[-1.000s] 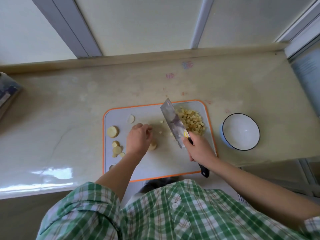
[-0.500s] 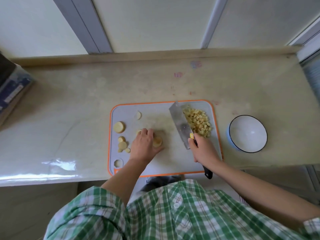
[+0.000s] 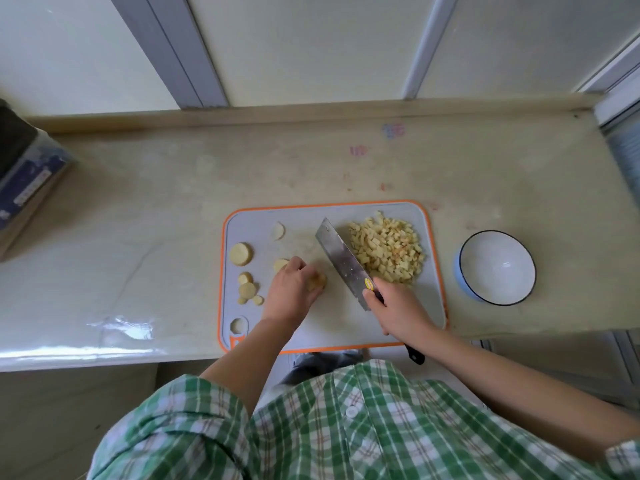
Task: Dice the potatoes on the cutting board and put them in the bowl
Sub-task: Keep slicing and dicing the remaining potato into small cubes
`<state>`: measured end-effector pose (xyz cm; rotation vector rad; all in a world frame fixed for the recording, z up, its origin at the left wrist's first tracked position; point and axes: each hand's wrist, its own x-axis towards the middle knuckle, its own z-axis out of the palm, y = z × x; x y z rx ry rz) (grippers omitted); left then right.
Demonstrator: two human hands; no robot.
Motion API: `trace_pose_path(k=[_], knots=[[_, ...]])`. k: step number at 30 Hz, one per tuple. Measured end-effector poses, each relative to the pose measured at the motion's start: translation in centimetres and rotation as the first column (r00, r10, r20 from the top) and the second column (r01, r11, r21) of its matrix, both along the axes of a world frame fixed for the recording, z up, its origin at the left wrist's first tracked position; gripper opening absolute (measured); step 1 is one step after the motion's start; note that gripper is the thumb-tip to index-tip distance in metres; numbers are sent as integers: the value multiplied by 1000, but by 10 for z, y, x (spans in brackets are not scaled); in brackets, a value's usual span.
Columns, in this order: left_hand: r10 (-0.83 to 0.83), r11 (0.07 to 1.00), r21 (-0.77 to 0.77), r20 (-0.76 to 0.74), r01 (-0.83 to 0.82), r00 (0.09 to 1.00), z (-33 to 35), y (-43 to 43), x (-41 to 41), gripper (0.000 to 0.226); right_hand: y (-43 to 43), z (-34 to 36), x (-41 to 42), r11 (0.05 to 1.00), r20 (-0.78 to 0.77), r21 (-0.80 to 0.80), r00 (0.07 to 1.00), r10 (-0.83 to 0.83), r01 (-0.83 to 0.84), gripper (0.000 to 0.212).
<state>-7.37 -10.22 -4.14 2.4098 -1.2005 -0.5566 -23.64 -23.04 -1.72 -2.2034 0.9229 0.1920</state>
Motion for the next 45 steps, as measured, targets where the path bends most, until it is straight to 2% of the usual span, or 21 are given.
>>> trace_pose_path(k=[6, 11, 14, 17, 19, 21, 22, 25, 27, 29, 33, 37, 45], knots=[[-32, 999, 15, 88, 31, 996, -4, -4, -5, 13, -1, 1, -3, 1000, 2, 20, 1000, -22, 22, 33], [-30, 995, -94, 53, 35, 998, 1, 3, 2, 20, -3, 4, -1, 995, 1, 91, 999, -40, 40, 32], [106, 986, -139, 123, -88, 987, 7, 11, 15, 23, -5, 4, 2, 993, 1, 108, 999, -38, 38, 32], [217, 976, -38, 209, -214, 954, 7, 21, 31, 23, -6, 5, 7, 994, 18, 111, 1000, -12, 10, 33], [241, 965, 35, 265, -259, 934, 5, 25, 35, 33, -7, 6, 9, 994, 22, 107, 1000, 3, -5, 33], [216, 971, 35, 288, -235, 933, 4, 26, 33, 45, -7, 5, 10, 994, 21, 107, 1000, 8, -10, 32], [176, 982, 17, 289, -188, 941, 5, 25, 29, 44, -7, 5, 9, 995, 22, 102, 1000, 11, -13, 32], [29, 997, 68, 206, -44, 978, 7, 15, 10, 34, -4, 3, 6, 998, 24, 60, 999, 36, -37, 32], [11, 986, 162, 129, -32, 992, 7, 7, -3, 36, 1, 2, 6, 996, 11, 16, 996, 87, -87, 31], [42, 979, 192, 101, -61, 994, 5, 1, -9, 35, 7, 1, 7, 990, -1, -23, 990, 139, -139, 31], [80, 985, 146, 56, -88, 995, 2, -4, -8, 31, 8, 2, 9, 993, -11, -19, 993, 119, -119, 31], [26, 994, 104, 44, -31, 999, -2, -16, -8, 31, 0, 7, 4, 997, -21, -30, 997, 68, -69, 32], [35, 990, 135, 31, -39, 999, -1, -22, -11, 32, -1, 4, -5, 1000, -10, -7, 1000, 20, -20, 28]])
